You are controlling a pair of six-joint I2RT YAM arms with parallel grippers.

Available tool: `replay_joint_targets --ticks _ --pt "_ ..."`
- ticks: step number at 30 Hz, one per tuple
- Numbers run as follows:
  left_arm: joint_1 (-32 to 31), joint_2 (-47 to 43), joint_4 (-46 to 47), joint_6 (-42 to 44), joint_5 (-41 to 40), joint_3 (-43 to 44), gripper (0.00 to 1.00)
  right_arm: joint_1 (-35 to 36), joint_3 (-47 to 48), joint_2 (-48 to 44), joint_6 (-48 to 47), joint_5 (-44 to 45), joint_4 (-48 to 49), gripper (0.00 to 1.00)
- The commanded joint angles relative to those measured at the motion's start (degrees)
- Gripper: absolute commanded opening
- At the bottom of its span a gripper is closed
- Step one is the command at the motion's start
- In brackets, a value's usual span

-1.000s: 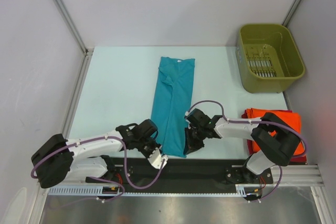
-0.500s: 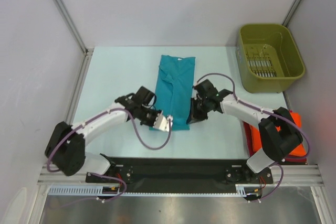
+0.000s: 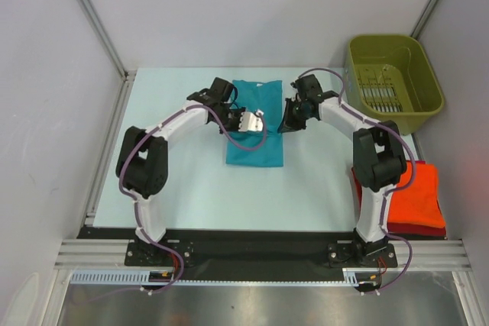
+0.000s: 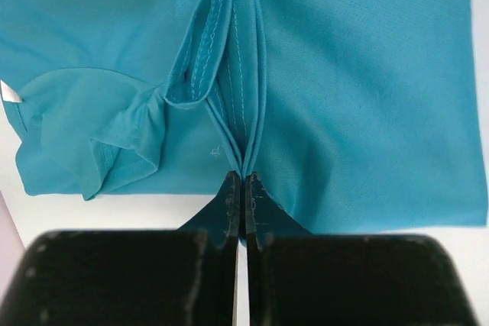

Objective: Fold and stack the t-shirts
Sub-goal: Fold the tshirt

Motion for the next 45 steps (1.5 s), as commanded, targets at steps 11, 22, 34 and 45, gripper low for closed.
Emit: replay_joint_targets --ticks 11,22,34,45 --pt "0.73 8.96 13.18 -10.81 -3.89 6.79 0.13 -3.06 10.48 10.31 -0.69 3.33 1.91 0.28" --pt "4.06 5.98 13.91 -37.70 -6.41 18.13 0.59 -2.11 9.21 -1.70 -4.91 13.63 1.47 0.47" --pt "-0.06 -3.08 0.96 -34.90 12.37 -5.05 0.37 4.67 -4.89 -3.31 5.54 -0.17 13.87 0.24" --pt "0.02 -0.80 7.21 -35.43 2.61 -12.54 0.38 6.69 -22.38 -6.22 9.33 0.08 17.47 0.19"
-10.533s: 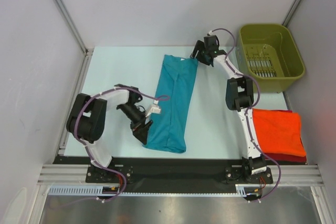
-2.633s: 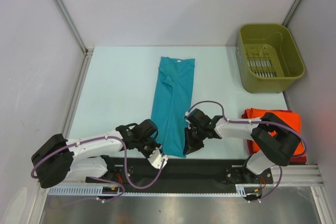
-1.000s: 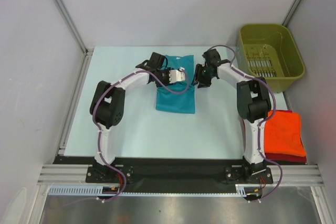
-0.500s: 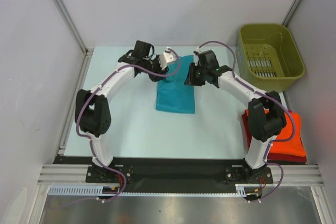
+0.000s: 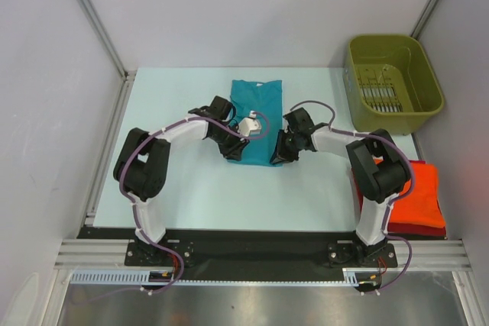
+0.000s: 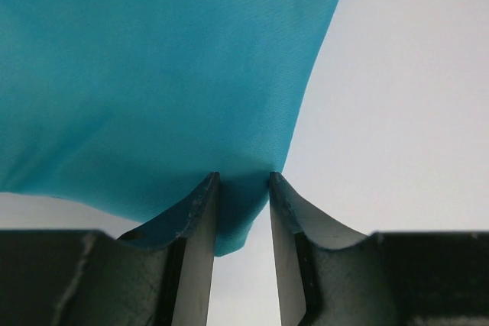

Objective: Fold and stack the t-shirts
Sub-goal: Fold the tshirt

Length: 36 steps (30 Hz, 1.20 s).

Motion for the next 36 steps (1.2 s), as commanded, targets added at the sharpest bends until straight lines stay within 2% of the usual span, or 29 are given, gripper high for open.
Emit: replay_joint_targets --ticks 1,8,13,16,19,22,25,27,30,36 --pt "0.50 0.10 2.45 0.54 -2.35 -0.48 0.38 -0.19 -0.88 -1.07 1.17 0.83 2.41 0.19" --pt "2.70 1.07 -2.73 6.24 -2.09 -1.61 0.40 -1.34 -1.50 -3.53 -1.11 3.64 -1.01 0.19" --pt "3.23 -0.69 -1.51 7.75 -4.64 -3.29 0.41 -1.42 -2.37 -5.46 -2.60 4.97 -2.33 0.19" --pt "2.97 -2.62 -2.21 7.75 -2.98 -1.54 0.44 -0.81 -1.15 -6.43 -4.09 5.75 -3.91 0.21" --pt "1.48 -6.48 -6.23 10.29 -2.44 1.88 0.47 -0.63 0.44 -9.24 -4.45 8.91 -8.38 0.30" --pt "-1.42 -10.17 -7.40 13.98 -6.11 0.50 0.50 -0.20 -0.96 -11.53 -3.31 10.50 -9.01 0.42" --pt "-4.15 -12.29 -3.20 22.40 -12.43 -7.05 0.54 1.03 -2.20 -10.74 -1.90 10.24 -7.70 0.50" --pt "-4.59 -12.64 0.58 22.78 -15.09 -10.75 0.56 1.21 -1.59 -8.64 -1.38 9.63 -6.64 0.51" --pt "-4.68 -12.47 5.95 23.39 -18.61 -11.64 0.65 1.39 -1.15 -6.44 -1.20 8.93 -5.41 0.51" --pt "-6.70 -11.06 11.58 26.29 -20.73 -15.41 0.66 1.12 -2.72 -4.59 -0.67 9.54 -4.09 0.47"
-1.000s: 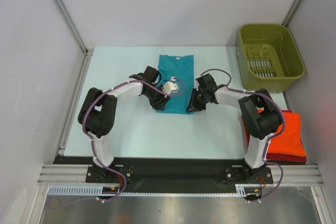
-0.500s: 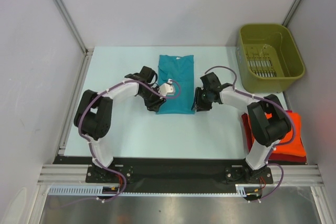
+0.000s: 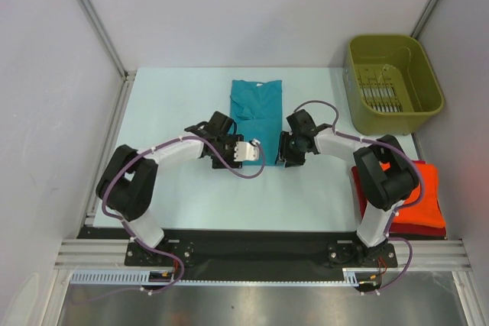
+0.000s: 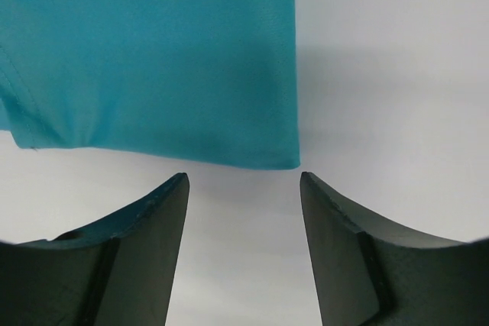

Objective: Fold and stack the t-shirts
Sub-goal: Fold the tshirt

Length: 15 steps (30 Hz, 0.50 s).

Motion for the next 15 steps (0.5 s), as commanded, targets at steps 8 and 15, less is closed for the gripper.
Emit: replay_joint_targets --ticks 8,15 --pt "-1.98 1.99 7.88 1.08 1.88 -5.75 0.65 -0.39 -1.42 2.24 1.69 -0.13 4.23 0.32" --pt "-2.07 3.93 12.10 -0.67 0.47 -5.14 0.28 -0.91 -0.98 1.81 1.34 -0.04 3.96 0.10"
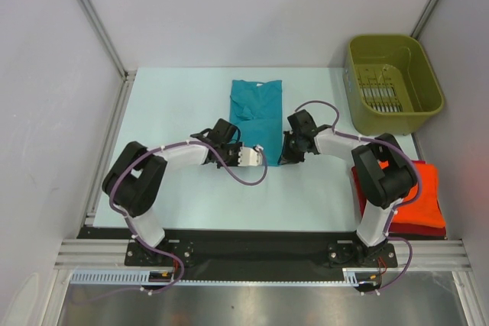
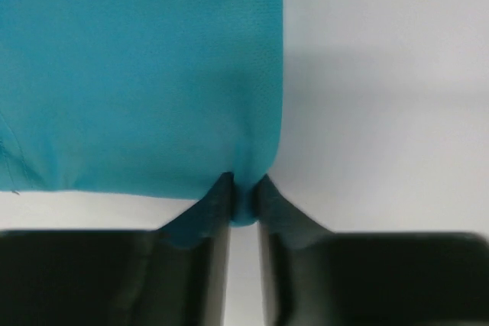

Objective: Fold and stack the t-shirts
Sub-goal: Fold the tshirt

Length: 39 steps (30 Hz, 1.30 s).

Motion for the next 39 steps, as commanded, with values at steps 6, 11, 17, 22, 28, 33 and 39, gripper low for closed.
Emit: replay_joint_targets --ticks 6,11,17,22,28,33,39 --pt "0.69 -0.69 -8.10 -4.23 3.36 3.07 0.00 0.64 0.34 -3.40 -1.50 0.20 -4.77 0.00" --pt "0.95 -6.31 -17.33 -5.64 6.78 2.81 0.00 3.45 -2.99 -10.78 -1.86 0.11 -11.10 0.00" --pt "-0.19 -14.74 -36.75 -8.72 13.64 2.64 0.00 11.53 -7.66 -23.86 3.84 -0.33 -21.47 0.00" --pt "-0.89 -23.70 -53.98 -6.87 20.15 3.51 0.00 21.28 -7.14 -31.18 11.75 -1.12 -29.73 0.00" --pt "-0.90 -28.20 -62.09 -6.08 22.44 7.98 0.00 23.94 0.40 -33.13 15.11 -1.65 -36.68 0.00" --pt "4.37 -23.39 -54.20 -7.05 21.04 13.87 0.00 14.63 6.30 -27.07 5.19 -0.68 -36.44 0.00" --pt "10.00 -7.85 -48.38 -8.89 17.97 26.52 0.00 2.95 10.43 -17.49 -3.70 -1.56 -28.36 0.00"
